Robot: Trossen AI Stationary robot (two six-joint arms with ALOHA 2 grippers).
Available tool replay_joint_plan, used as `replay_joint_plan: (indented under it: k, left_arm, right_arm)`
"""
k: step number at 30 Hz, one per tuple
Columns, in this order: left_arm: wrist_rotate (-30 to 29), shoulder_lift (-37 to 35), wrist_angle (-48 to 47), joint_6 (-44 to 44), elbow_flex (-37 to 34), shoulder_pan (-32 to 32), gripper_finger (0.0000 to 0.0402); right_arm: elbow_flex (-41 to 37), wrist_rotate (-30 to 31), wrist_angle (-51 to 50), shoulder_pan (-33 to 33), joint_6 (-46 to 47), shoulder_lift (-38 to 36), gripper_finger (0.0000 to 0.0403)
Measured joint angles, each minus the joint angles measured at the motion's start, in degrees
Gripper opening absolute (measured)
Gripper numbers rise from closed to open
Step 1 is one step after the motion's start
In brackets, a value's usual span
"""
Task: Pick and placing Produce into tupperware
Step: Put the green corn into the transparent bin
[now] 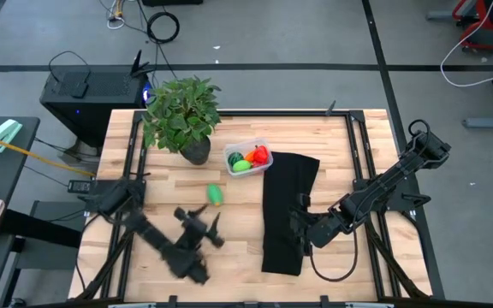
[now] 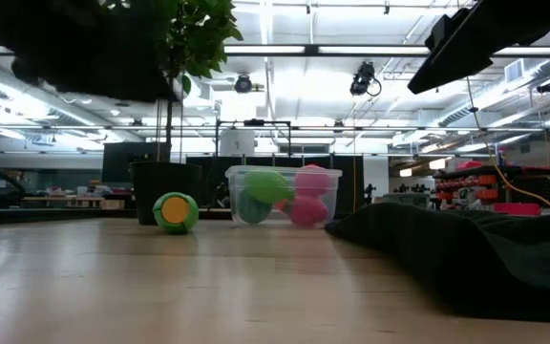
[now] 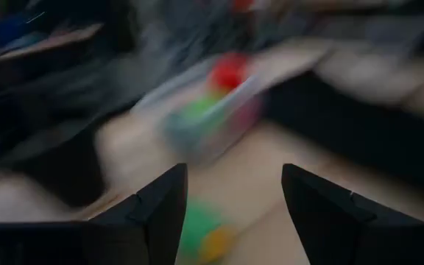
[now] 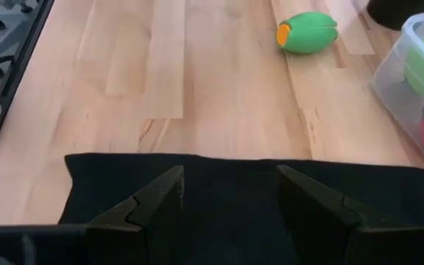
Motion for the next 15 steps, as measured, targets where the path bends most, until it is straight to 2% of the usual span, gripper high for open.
replay_joint_plan:
  k: [2,5,9,15]
  left_arm:
    - [-5.53,-0.02,-1.12,-6.62,0.05,-1.85,0.0222]
    - [-3.82,-0.02,-0.49,-9.77,-0.02,-1.84,0.0209]
    - [-2.08,-0.02,7.01,-9.82,-1.41,-1.23,0.0191]
    - [-1.59,0.86,31.01,7.44,-5.89,0.89,0.0173]
  right_arm:
    - [0.02,0.13,0.15,-0.24,-0.44,0.0,0.022]
    - [0.02,0.17,1.14,-0.76,-2.06,0.0,0.022]
    - [0.02,0.15,2.95,-1.54,-4.29,0.0,0.022]
    - [0.02,0.15,3.28,-1.71,-7.51,0.0,0.022]
